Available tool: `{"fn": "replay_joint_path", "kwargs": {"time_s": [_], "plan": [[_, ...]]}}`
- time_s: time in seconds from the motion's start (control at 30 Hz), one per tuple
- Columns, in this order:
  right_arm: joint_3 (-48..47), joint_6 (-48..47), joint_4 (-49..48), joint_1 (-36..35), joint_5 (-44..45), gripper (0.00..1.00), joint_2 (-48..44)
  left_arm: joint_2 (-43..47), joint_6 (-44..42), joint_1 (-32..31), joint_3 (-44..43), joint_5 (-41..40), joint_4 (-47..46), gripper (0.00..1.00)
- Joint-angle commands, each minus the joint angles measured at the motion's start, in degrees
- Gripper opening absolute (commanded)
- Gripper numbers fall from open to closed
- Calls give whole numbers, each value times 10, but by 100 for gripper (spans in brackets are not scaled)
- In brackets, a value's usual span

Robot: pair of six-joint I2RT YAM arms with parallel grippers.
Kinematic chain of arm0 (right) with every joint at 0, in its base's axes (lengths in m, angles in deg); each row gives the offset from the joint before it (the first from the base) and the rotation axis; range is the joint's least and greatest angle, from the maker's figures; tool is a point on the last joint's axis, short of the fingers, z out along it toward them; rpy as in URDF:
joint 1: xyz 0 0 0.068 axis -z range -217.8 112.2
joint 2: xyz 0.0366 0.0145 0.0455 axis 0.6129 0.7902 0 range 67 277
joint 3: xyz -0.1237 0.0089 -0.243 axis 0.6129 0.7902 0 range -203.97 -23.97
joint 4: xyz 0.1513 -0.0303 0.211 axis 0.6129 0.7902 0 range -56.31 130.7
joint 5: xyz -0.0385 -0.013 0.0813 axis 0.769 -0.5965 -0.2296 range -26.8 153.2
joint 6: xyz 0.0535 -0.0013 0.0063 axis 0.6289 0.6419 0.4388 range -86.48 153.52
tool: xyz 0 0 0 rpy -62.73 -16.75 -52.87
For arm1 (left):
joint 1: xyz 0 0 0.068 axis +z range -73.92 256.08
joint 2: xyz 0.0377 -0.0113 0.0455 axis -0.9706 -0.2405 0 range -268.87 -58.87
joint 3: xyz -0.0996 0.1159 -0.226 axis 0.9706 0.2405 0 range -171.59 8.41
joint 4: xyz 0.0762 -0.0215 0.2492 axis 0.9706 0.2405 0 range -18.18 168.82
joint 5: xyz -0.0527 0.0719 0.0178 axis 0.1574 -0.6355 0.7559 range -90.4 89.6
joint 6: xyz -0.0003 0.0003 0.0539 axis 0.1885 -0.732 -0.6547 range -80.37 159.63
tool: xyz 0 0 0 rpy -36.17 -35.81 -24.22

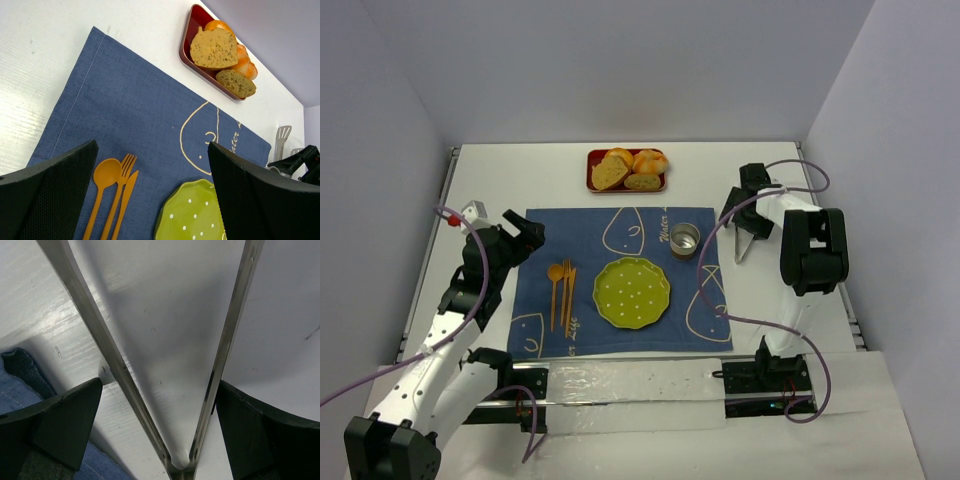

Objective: Place the bread

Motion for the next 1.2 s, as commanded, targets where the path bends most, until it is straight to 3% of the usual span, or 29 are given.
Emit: {"fn": "replay_joint_path", "kwargs": {"time_s": [0.0,0.07,0.1,0.2,0.23,0.47,0.7,0.8,0.97,1.17], "plan": [[-29,-6,11,7,6,94,21,11,-4,1,0,-1,-23,99],[-32,-7,13,7,7,73,25,14,-4,2,0,-3,-20,99],[-32,-7,13,7,10,56,24,15,-5,1,0,-3,-19,99],[-26,-13,11,7,25,33,3,18,-4,1,0,-4,-19,99],[-22,-16,8,7,30,29,-13,18,-4,1,0,-3,-19,99],[10,-55,-17,-4,12,26,-158,16,-3,1,1,0,-20,99],[0,-113,-26,-93,-28,26,-245,7,-3,1,-4,-4,-16,99],[-21,-119,-23,-142,-66,26,-253,6,-2,1,-3,-5,-15,99],[-50,-108,-50,-198,-233,31,-227,7,-1,1,-4,-7,-14,99],[-99,-70,-67,-229,-302,38,-164,9,-1,1,-5,-5,-12,99]]}}
